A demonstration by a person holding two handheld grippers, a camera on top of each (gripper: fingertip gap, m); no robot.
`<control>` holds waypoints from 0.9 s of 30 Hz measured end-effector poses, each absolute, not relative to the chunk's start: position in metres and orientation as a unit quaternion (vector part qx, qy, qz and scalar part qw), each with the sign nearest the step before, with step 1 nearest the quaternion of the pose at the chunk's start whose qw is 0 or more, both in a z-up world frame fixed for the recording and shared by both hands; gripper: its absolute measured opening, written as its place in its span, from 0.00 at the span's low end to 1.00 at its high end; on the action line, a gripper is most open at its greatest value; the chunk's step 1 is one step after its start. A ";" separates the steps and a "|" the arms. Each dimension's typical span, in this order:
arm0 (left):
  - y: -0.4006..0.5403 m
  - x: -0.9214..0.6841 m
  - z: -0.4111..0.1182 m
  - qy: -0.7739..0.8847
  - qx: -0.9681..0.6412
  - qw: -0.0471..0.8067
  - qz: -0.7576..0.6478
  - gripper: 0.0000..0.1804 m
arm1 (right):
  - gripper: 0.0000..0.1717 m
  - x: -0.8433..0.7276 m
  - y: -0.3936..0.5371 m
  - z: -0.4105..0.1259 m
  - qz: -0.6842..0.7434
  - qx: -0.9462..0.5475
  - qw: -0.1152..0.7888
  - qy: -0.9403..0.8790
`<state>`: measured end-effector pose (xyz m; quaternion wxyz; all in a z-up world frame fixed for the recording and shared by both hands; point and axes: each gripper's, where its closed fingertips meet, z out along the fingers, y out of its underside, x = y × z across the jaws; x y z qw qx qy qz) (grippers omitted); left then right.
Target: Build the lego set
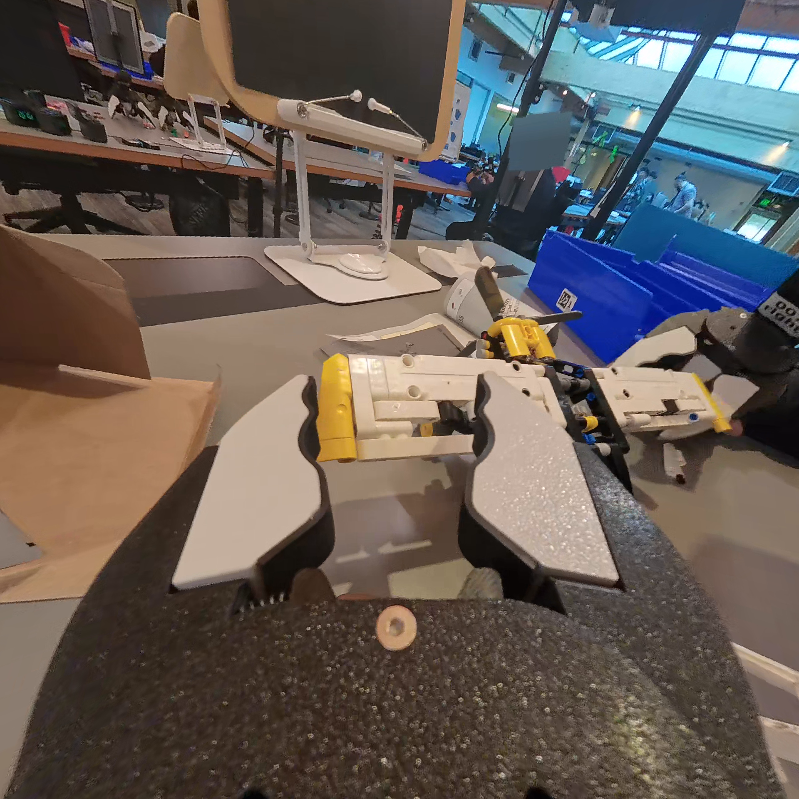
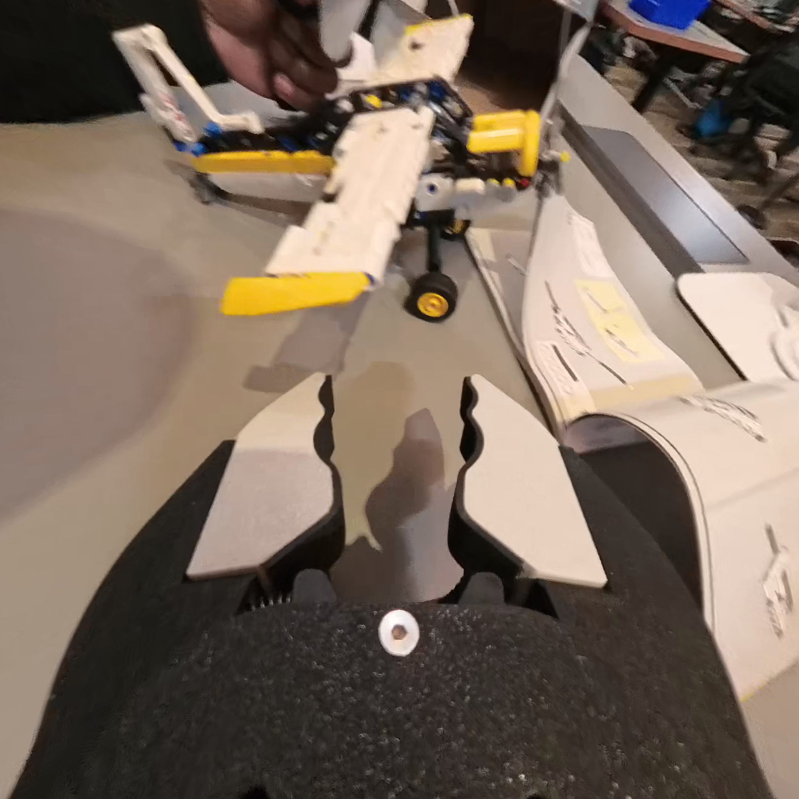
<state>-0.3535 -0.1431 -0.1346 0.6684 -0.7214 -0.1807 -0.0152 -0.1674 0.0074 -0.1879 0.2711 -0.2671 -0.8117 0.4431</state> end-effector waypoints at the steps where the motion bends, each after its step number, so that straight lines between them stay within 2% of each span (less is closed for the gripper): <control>1: -0.144 -0.353 -0.134 -0.184 -0.718 0.671 -0.024 0.39 | 0.33 -0.163 0.004 -0.186 0.442 -0.254 0.269 -0.817; 14: -0.144 -0.356 -0.132 -0.244 -0.668 0.688 -0.143 0.39 | 0.34 -0.161 -0.033 -0.171 0.477 -0.219 0.259 -0.811; 24: -0.158 -0.358 -0.141 -0.238 -0.701 0.658 -0.136 0.40 | 0.38 -0.166 -0.079 -0.166 0.479 -0.180 0.254 -0.821; 27: -0.165 -0.360 -0.143 -0.236 -0.717 0.644 -0.123 0.39 | 0.34 -0.168 -0.098 -0.166 0.474 -0.167 0.253 -0.827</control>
